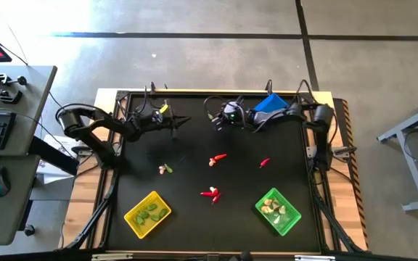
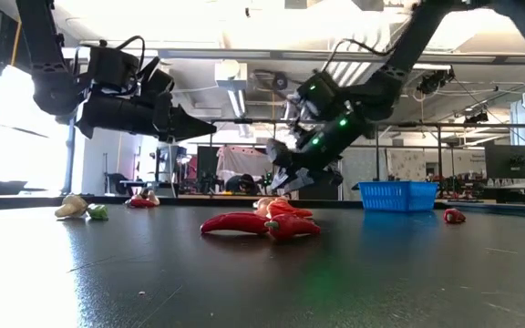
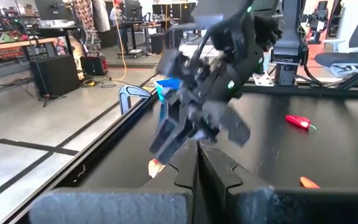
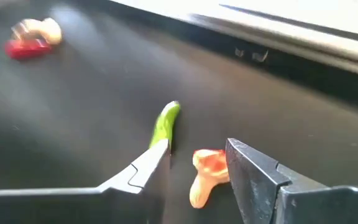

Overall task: Sort produce into baskets
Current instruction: Put the red mushroom into the green bin

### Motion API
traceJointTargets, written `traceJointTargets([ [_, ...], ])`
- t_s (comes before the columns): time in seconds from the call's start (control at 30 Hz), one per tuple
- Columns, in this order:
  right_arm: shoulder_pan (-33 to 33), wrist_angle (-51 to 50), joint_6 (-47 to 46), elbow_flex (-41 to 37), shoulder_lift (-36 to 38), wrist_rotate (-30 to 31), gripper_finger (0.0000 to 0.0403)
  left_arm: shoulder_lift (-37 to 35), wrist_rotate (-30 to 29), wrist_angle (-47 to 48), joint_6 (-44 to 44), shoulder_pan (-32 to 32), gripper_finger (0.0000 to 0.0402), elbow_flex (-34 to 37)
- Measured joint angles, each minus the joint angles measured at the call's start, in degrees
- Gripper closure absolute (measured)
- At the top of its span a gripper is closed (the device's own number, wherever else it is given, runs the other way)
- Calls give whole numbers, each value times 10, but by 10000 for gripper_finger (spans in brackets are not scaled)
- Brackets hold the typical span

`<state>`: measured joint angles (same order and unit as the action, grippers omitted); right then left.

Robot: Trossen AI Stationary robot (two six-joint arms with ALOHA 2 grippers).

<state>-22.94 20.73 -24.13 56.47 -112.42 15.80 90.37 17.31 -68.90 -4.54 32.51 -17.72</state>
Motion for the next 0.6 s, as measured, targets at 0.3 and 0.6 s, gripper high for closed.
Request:
traceJointTargets([
  [0.3,0,-88,0,61,-44,33,262,0,2,15,0,0,402,0],
  [0.6,2,-143,2,62,-41,36,366,0,2,19,0,0,402,0],
])
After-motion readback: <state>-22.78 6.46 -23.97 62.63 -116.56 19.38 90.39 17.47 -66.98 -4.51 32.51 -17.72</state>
